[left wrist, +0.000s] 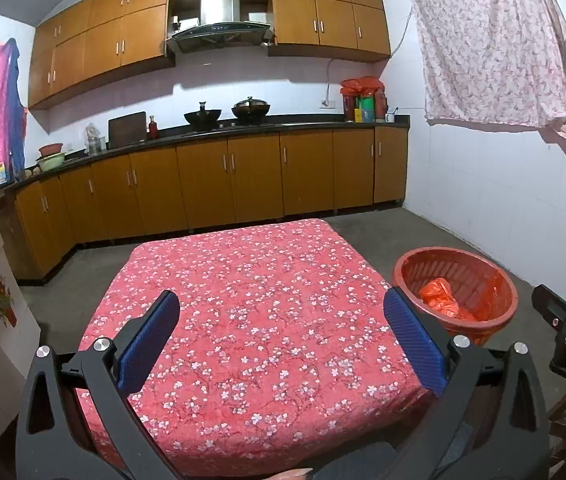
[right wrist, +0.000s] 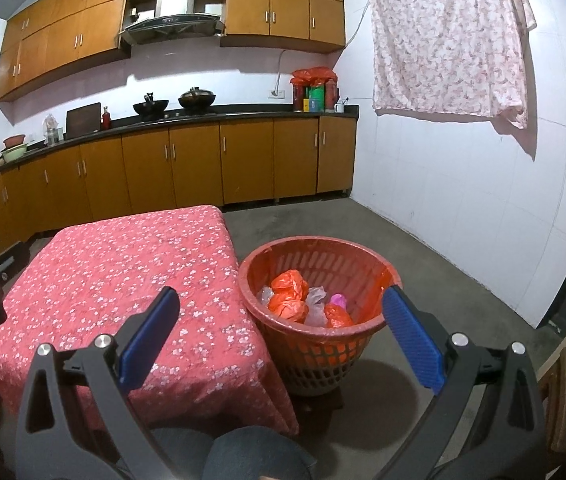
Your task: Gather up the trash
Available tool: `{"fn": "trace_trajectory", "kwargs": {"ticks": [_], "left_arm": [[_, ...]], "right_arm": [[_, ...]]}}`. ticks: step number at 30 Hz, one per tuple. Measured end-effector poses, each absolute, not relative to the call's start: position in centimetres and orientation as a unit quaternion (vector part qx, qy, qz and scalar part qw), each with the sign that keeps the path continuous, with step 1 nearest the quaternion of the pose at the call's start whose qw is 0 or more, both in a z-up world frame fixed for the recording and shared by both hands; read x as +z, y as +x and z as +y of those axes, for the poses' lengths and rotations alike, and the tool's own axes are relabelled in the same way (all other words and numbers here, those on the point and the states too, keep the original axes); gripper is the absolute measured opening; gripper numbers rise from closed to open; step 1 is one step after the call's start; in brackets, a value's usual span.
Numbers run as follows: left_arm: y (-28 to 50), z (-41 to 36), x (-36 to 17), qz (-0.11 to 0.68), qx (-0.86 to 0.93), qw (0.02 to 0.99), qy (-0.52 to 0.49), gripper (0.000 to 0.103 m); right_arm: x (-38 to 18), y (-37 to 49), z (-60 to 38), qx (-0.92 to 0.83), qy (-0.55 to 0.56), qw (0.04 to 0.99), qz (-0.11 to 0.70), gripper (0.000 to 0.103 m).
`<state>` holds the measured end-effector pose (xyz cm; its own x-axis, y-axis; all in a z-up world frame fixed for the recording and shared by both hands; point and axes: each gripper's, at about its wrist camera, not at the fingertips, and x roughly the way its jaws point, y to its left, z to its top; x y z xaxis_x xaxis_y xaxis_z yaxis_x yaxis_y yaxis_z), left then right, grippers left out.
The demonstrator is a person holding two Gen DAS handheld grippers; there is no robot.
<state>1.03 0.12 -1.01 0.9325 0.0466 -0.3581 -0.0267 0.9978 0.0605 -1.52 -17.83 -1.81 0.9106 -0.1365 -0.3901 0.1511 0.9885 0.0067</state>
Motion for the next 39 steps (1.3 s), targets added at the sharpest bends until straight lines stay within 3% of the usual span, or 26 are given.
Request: {"fn": "trace_trajectory", "kwargs": {"ticks": [39], "left_arm": [[0.88, -0.27, -1.14, 0.196, 0.014, 0.980, 0.026, 0.101]], "right_arm": [[-2.43, -1.43, -18.11, -0.080, 0.025, 0.975, 0.208, 0.099]]}}
